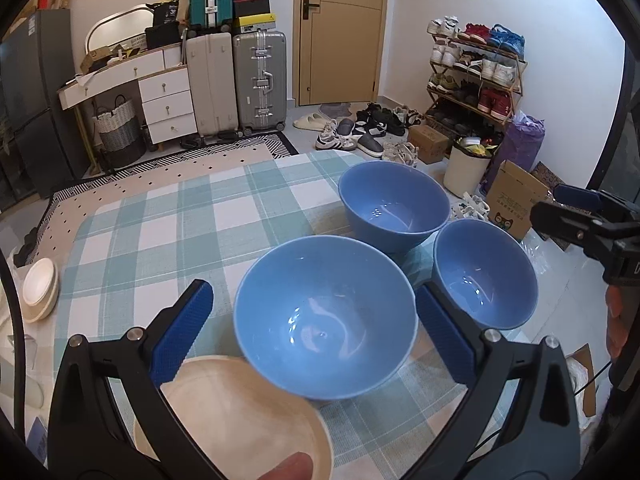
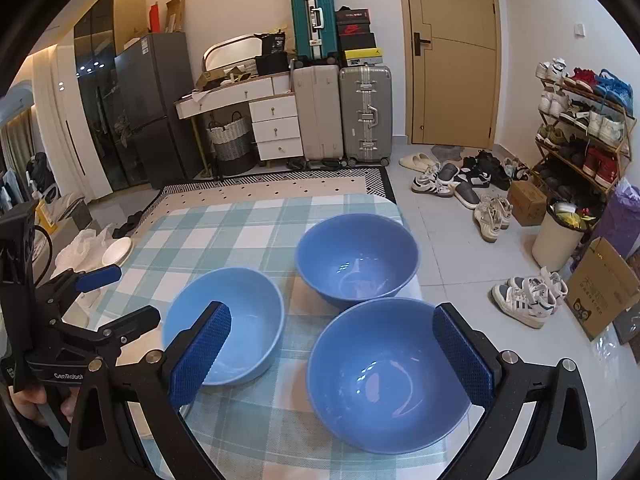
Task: Organize plates and bowls
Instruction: 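Move both tools to the rim of a light-blue bowl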
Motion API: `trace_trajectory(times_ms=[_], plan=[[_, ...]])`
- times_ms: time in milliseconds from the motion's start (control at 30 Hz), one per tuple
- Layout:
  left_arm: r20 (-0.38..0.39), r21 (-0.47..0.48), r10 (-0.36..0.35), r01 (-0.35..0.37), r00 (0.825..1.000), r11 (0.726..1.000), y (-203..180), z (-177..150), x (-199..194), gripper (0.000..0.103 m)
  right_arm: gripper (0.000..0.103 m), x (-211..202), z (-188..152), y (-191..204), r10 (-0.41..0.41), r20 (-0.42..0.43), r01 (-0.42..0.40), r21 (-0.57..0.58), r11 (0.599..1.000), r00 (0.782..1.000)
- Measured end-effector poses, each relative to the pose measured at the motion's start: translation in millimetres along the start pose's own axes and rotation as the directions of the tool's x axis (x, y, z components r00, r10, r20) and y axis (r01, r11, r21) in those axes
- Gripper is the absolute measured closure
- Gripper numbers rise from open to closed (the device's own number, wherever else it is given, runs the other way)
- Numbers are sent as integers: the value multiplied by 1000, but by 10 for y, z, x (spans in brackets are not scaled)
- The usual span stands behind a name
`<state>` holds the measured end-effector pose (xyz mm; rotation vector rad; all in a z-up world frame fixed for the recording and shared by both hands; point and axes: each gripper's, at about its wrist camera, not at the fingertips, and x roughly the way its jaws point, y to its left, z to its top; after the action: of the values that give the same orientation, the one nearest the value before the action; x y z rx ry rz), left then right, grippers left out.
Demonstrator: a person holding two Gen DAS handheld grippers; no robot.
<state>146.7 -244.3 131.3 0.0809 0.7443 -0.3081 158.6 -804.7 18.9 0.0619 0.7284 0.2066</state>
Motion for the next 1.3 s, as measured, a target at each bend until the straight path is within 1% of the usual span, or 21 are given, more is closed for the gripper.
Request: trace_trajectory(times_ms=[233,500,700,967,1100,1233,1267,1300], plan=[[-32,-2,-10,10,999,1000,-102,273,399,2,1,248,138,-299,-23,-33,25,41,999,999],[-55,-2,-13,13,998,1000,-177,550,818,2,1,540,285,-570,-30,-60,35,77,996,998],[-90,-2,-20,20,996,1000,-216,655,1117,2,1,779,368,-706,-41,-80,47,80,996,996],[-125,-5,-18,17,992,1000,-262,811,1527,2,1,1139,444,-859,-31,-126,43,95,995,992],[-147,-6,-31,31,989,1000,-301,886,1725,2,1,1334,455,-900,-32,-151,46,95,994,988],[-160,-1,-54,54,986,999,-353,923,1902,2,4,1528,463,-968,-33,-182,52,102,993,983],[-170,0,-52,53,984,999,-365,934,1957,2,5,1570,464,-983,-33,-187,53,102,993,982],[-178,2,-47,48,983,999,-374,944,2013,2,7,1625,464,-1001,-34,-197,55,104,993,980]])
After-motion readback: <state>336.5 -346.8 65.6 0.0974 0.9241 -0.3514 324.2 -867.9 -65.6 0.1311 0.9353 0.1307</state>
